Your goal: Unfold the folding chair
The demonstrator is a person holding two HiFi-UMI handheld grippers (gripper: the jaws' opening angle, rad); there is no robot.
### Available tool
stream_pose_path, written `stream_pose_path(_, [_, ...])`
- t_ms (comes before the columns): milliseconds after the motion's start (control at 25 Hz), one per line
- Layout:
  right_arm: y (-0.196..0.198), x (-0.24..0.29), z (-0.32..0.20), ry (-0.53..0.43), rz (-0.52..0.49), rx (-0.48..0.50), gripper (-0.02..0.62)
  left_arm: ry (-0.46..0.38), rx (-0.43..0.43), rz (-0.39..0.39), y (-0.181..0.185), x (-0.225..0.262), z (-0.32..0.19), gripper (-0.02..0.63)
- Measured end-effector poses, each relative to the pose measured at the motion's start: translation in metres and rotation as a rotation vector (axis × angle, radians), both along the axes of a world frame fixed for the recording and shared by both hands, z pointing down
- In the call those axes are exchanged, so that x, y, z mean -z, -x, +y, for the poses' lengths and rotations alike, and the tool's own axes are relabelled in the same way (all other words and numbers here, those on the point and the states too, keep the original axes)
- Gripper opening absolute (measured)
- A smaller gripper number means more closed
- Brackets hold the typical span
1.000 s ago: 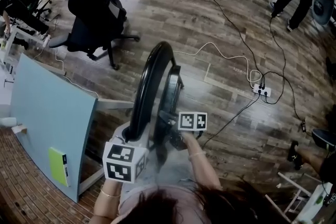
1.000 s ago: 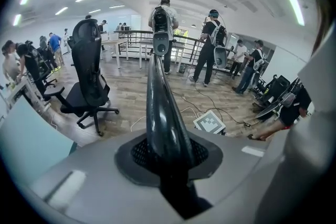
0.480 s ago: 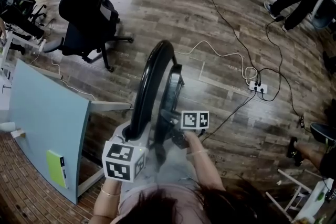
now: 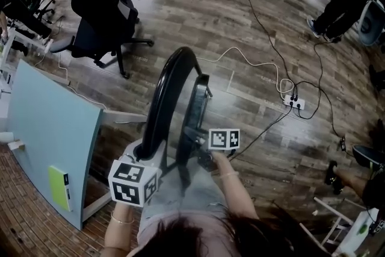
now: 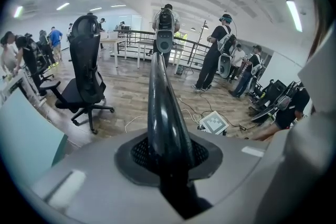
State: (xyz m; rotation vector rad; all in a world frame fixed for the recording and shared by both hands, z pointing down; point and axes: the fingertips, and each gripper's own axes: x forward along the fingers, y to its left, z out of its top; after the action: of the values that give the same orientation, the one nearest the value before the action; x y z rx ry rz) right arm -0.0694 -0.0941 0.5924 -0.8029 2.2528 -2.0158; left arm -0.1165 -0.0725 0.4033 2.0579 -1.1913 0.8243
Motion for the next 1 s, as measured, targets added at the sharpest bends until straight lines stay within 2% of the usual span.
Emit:
stream_pose_path(440, [-0.007,-0.002,0.004,-0.013,0.027,-0.016,0.078,-0.006,-0.023,0.03,0.015,-0.003,-0.001,0.083])
stream_pose_path(840, [-0.029,-0.014,0.012,0.012,0.113,-0.034,0.107,0.019,-0.065,0.026,0.059,-0.017,-0.014,0.083])
stream_pose_path(1000, [-0.045,-0.022,0.016,0.045,0.121,-0.023,0.117,0.043,-0.056,0.057,0.08,-0.027,-0.021,0.077])
